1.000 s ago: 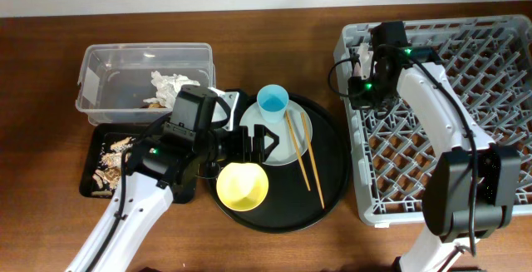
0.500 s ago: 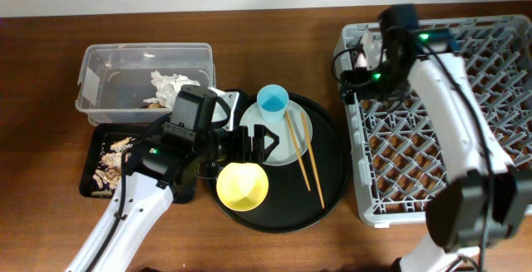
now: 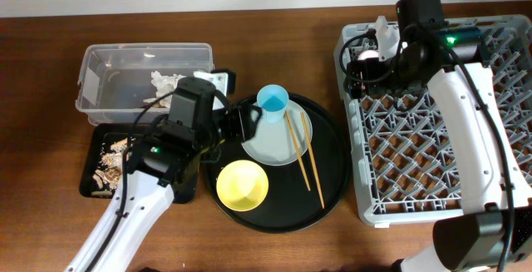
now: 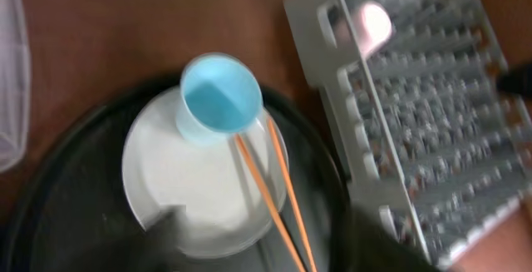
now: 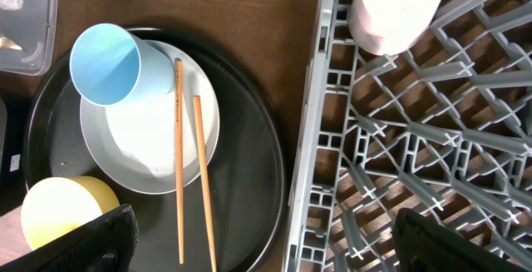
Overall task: Sort waste into correct bins and load items into the dishwasher rack
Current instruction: 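Move the left gripper to the blue cup and grasp its rim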
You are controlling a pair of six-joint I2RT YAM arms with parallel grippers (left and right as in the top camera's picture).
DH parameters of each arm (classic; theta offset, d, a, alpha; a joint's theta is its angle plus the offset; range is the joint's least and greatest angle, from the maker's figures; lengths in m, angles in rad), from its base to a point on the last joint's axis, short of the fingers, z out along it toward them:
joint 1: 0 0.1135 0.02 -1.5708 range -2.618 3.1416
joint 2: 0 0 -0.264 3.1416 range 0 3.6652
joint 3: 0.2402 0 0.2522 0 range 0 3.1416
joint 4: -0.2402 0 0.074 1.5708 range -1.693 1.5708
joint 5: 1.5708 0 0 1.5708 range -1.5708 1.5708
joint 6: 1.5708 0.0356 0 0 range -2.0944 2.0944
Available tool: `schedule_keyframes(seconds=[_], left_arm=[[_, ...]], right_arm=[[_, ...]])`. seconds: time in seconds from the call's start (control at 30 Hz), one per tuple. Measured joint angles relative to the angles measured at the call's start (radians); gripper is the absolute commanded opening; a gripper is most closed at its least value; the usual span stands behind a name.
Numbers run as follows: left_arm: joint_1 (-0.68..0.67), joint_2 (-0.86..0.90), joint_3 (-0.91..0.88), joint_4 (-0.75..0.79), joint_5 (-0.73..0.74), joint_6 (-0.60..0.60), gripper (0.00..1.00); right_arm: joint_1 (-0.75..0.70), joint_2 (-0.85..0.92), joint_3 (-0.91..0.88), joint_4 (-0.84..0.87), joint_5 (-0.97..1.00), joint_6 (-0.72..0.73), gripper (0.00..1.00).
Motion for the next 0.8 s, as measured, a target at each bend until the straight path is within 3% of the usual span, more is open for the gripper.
schedule_keyframes(seconds=[0.1,0.17,0.37,0.8], left_arm=[[0.000,0.033,0.005,-0.002,-0.028,-0.031,0.28],[0.000,0.074,0.033,-0.060,-0.037,-0.043,0.41],[0.000,0.326,0.255,-0.143,-0.061,-0.037,0.47],[0.000,0.539,0.272,-0.083,-0.103,-0.033,0.46]], right_arm=[[0.000,0.000,0.000,0.000,0.000,0.000,0.99],[0.000,0.000,0.000,-0.001,0.000,0.000,0.99],[0.000,0.000,0.000,-0.003,0.000,0.000,0.99],[0.000,0.000,0.000,-0.002,0.000,0.000,0.99]])
